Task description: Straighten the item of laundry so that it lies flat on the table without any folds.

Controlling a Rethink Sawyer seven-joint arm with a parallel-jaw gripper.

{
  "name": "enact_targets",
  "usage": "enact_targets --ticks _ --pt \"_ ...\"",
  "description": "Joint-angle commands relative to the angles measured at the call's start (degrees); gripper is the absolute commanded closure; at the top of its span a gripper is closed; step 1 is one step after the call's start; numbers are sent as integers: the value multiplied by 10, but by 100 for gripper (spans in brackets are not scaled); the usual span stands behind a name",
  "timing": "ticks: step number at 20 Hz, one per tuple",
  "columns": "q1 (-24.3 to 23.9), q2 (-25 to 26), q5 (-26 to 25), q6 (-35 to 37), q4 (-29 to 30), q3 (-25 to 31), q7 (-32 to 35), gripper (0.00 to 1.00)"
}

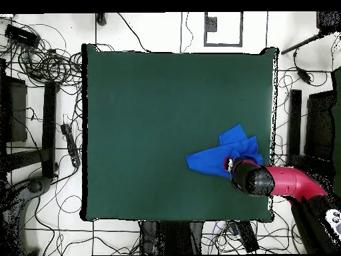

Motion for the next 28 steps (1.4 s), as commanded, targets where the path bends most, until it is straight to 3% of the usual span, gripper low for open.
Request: enact_targets --ticks 1,4,5,20,28 --pt "32 4 -16 -11 -10 7 -11 0" --pt "20 5 -10 -22 -6 17 -12 0" --pt "17 5 -9 -21 -7 21 -17 100" --pt "22 -22 9 23 9 20 -25 100" --pt "0 -113 61 58 83 42 -36 100"
